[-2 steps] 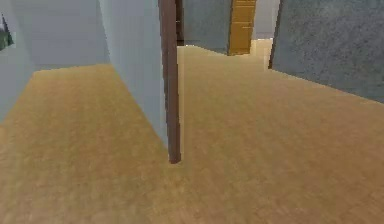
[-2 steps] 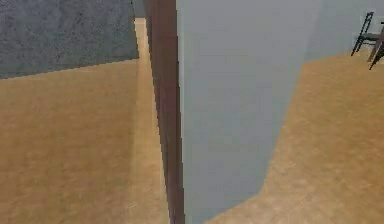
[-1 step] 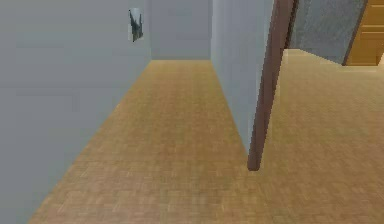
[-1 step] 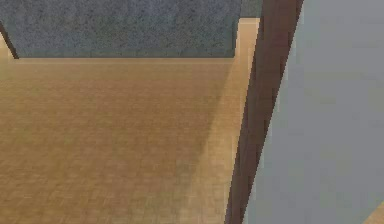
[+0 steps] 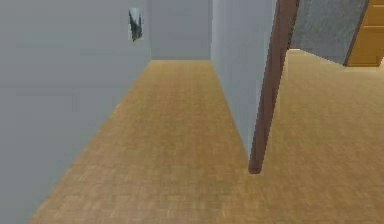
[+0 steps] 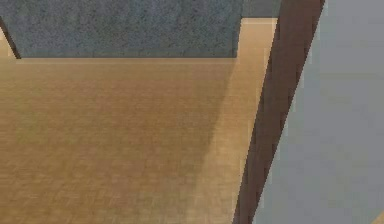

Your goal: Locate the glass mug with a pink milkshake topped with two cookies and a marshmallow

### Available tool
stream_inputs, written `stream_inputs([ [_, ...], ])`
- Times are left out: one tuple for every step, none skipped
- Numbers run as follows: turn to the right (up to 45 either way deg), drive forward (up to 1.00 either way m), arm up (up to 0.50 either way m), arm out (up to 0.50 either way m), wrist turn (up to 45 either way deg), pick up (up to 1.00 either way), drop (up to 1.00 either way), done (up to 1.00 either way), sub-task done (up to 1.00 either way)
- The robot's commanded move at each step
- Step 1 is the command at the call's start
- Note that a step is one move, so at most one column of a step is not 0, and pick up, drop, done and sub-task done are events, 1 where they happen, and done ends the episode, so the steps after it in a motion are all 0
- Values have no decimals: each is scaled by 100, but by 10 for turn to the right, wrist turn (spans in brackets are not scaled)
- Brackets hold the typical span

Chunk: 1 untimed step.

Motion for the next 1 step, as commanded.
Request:
stream_inputs([
  [420, 0, 0, 0, 0, 0, 0, 0, 0],
])
